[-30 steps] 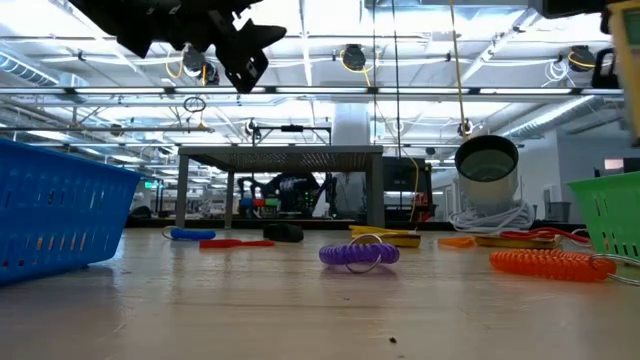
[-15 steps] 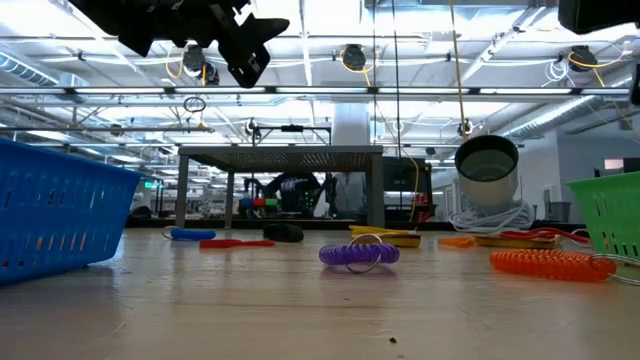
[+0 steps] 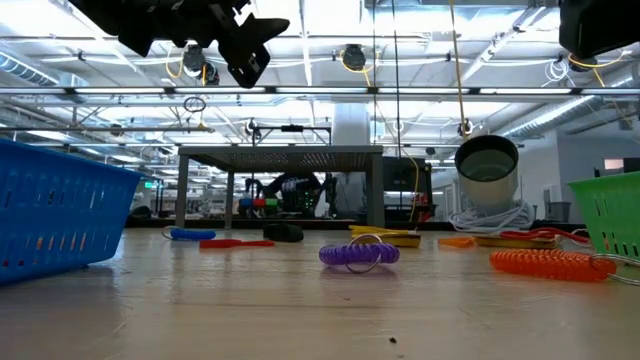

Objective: Pick & Place Office Desk Supplies
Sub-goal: Put the yellow crayon box into the green bin, then put the purple spring keychain into the red bin

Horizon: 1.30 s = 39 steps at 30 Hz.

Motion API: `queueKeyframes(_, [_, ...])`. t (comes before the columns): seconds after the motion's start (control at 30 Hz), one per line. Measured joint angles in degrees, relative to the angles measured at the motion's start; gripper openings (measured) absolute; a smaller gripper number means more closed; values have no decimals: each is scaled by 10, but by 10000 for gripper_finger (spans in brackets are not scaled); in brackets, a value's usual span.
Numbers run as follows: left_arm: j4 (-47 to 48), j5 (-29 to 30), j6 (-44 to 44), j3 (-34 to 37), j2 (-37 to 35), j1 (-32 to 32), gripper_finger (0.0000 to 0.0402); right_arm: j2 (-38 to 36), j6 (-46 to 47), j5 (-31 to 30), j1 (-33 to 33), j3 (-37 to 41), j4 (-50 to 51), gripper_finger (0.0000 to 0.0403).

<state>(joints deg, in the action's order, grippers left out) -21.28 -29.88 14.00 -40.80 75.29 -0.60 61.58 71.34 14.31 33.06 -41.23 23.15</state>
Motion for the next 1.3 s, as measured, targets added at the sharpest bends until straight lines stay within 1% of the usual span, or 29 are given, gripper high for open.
queueKeyframes(0.13, [0, 0, 0, 0, 0, 0, 188, 0, 0, -9, 0, 0, 4, 33])
queueKeyframes(0.47, [0, 0, -1, 0, 0, 0, 188, 0, -12, -15, -1, 0, 57, 78])
queueKeyframes(0.63, [0, 0, -2, 0, 0, 0, 188, 0, -24, -73, -1, 0, 73, 86])
queueKeyframes(0.8, [0, 0, -2, 0, 0, 0, 188, 0, -53, -130, -1, 0, 73, 84])
queueKeyframes(0.9, [0, 0, 3, 0, 0, 0, 188, 0, -67, -178, -1, 0, 73, 83])
queueKeyframes(0.97, [0, 0, 13, 0, 0, 0, 189, 0, -75, -224, -1, 0, 71, 83])
queueKeyframes(1.1, [8, -1, 59, 0, 0, 4, 188, 0, -78, -339, -1, 0, 67, 82])
queueKeyframes(1.3, [68, 3, 123, 0, 0, 24, 188, 0, -99, -515, -1, 0, 60, 82])
